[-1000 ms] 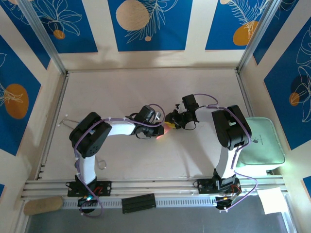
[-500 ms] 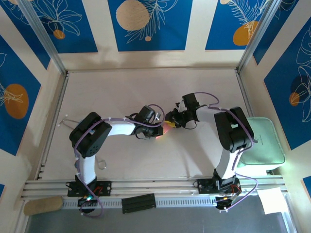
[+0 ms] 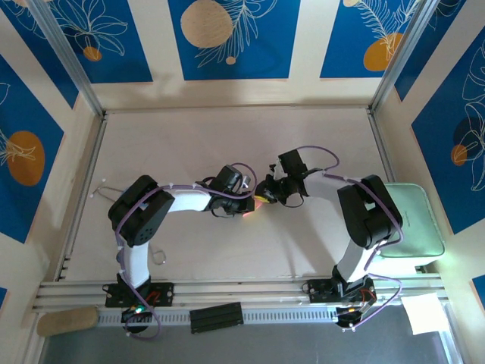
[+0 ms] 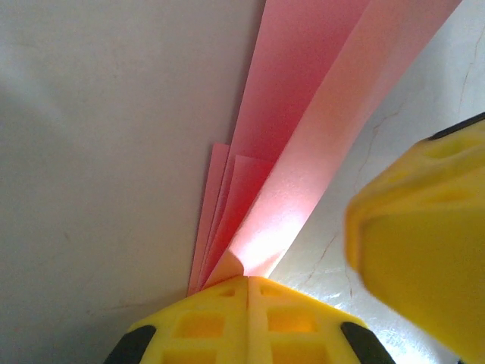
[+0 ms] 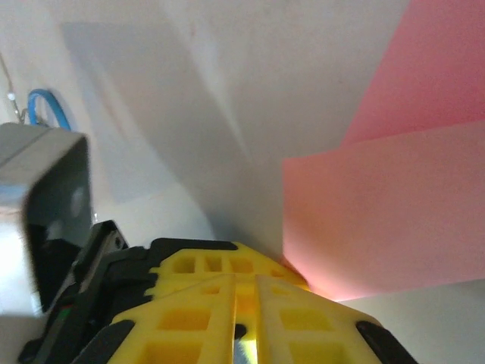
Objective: Fold a paper plane with a square sheet of paper (pick it up from the middle)
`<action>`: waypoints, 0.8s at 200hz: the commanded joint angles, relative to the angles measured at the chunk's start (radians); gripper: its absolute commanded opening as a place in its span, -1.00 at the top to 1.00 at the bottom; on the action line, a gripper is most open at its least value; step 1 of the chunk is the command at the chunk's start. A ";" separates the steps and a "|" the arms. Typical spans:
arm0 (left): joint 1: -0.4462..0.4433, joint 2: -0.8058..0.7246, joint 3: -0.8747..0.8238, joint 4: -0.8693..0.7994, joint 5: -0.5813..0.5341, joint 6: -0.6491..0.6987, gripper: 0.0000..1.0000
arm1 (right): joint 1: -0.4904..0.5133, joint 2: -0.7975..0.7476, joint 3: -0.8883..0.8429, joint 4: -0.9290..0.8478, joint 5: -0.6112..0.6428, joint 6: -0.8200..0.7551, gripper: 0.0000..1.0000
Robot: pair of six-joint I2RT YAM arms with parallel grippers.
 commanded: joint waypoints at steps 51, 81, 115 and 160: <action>-0.006 0.014 -0.026 -0.049 -0.029 -0.003 1.00 | -0.023 0.077 -0.012 0.009 0.034 0.049 0.74; -0.005 0.005 -0.025 -0.047 -0.028 -0.007 1.00 | -0.029 0.104 -0.016 0.004 0.053 0.034 0.75; -0.004 -0.012 -0.026 -0.054 -0.024 -0.007 0.94 | -0.032 0.138 -0.020 -0.002 0.066 0.019 0.78; -0.003 -0.039 -0.022 -0.101 -0.007 0.019 0.87 | -0.031 0.146 -0.022 -0.010 0.073 0.010 0.79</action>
